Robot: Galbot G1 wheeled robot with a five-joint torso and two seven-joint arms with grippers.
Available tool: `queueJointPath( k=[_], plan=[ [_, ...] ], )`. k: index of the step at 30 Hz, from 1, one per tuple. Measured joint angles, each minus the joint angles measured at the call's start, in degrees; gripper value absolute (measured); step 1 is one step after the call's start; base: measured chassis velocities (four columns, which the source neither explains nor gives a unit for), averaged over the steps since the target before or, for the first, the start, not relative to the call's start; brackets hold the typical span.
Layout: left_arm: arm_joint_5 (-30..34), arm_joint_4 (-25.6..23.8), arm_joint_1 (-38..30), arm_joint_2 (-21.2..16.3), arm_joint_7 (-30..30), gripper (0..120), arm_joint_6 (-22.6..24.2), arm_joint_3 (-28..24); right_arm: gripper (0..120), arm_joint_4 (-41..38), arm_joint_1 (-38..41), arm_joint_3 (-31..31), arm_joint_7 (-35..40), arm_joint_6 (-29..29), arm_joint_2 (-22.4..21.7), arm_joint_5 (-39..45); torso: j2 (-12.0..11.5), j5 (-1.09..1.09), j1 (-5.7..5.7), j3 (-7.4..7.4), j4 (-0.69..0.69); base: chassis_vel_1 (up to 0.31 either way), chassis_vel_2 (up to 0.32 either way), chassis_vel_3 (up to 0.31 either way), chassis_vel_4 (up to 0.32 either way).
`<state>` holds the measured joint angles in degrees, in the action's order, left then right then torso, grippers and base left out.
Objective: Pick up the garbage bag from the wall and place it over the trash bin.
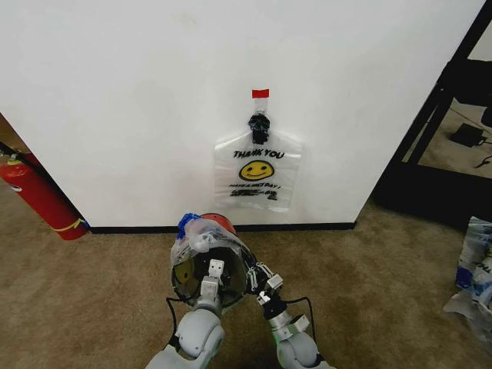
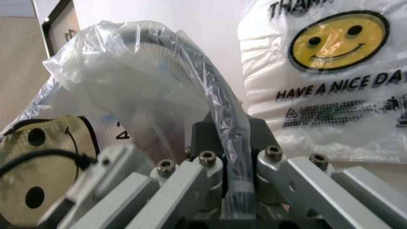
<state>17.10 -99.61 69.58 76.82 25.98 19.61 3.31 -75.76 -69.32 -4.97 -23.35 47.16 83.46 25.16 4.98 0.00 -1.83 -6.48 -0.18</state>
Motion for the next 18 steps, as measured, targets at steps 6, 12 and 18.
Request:
queueJointPath(
  k=[6,12,18],
  plan=[
    [7.7,-3.1,-1.3,1.5,3.7,0,2.0,1.7,1,0.4,-0.2,-0.7,-0.2,0.0,0.0,-0.1,0.0,0.00,0.00,0.00,0.00,0.000,0.000,0.000,0.000],
    [11.2,-5.1,-0.5,2.3,7.0,0,2.1,2.5,1,0.2,-0.2,-0.4,0.1,0.0,0.1,3.3,0.0,0.00,0.00,0.00,0.00,0.000,0.000,0.000,0.000],
    [11.9,-7.0,2.1,4.1,8.4,0,0.1,1.7,1,-1.3,-0.7,1.0,0.9,0.0,0.0,7.0,0.0,0.01,0.00,0.01,0.01,0.000,0.000,0.000,0.000]
  ],
)
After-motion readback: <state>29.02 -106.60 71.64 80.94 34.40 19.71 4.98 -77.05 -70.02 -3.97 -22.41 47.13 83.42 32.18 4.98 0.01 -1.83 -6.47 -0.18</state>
